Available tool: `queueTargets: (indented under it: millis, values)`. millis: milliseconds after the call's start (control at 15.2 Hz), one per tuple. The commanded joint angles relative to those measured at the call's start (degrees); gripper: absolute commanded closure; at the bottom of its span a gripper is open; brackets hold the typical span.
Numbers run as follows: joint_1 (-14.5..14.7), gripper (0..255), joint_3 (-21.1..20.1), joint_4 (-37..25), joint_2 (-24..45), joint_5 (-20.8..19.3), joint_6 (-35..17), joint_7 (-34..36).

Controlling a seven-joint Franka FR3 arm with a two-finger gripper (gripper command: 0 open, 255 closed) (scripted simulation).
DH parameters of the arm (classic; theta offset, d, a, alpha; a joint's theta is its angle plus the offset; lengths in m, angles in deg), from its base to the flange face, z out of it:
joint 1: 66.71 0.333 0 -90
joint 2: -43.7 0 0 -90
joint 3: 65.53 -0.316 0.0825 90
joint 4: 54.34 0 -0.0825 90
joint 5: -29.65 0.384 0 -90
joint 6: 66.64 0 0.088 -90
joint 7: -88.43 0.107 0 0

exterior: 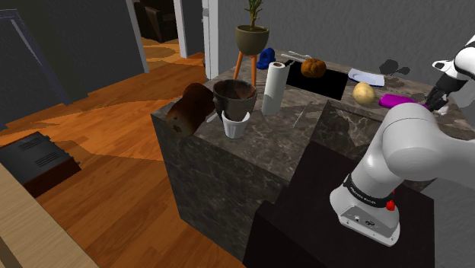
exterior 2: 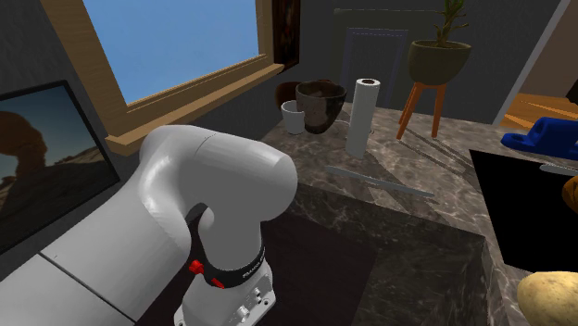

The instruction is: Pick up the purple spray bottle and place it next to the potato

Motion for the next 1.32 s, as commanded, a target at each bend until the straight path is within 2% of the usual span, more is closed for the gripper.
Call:
queueTargets:
  millis: [0, 396, 462, 726, 792, 1056, 1254]
  values:
    - [-2.85, 255, 1.45, -0.75, -2.79, -0.07, -1.24, 0.14]
    - [-3.28, 255, 2.17, -0.74, -1.40, 0.90, -2.50, 0.07]
    - [-2.89, 0, 2.31, -0.55, -1.39, 0.85, -2.62, 0.66]
    - [-1.82, 0, 2.78, -1.56, -1.30, 0.36, -3.01, 0.67]
    - [-3.44, 0, 2.43, -0.73, -0.88, 1.26, -2.96, 0.04]
    - [-1.92, 0, -2.82, -3.36, 1.47, 5.09, 0.91, 0.04]
    - [-1.46, 0, -3.46, -3.39, 0.34, 4.26, 1.97, 0.16]
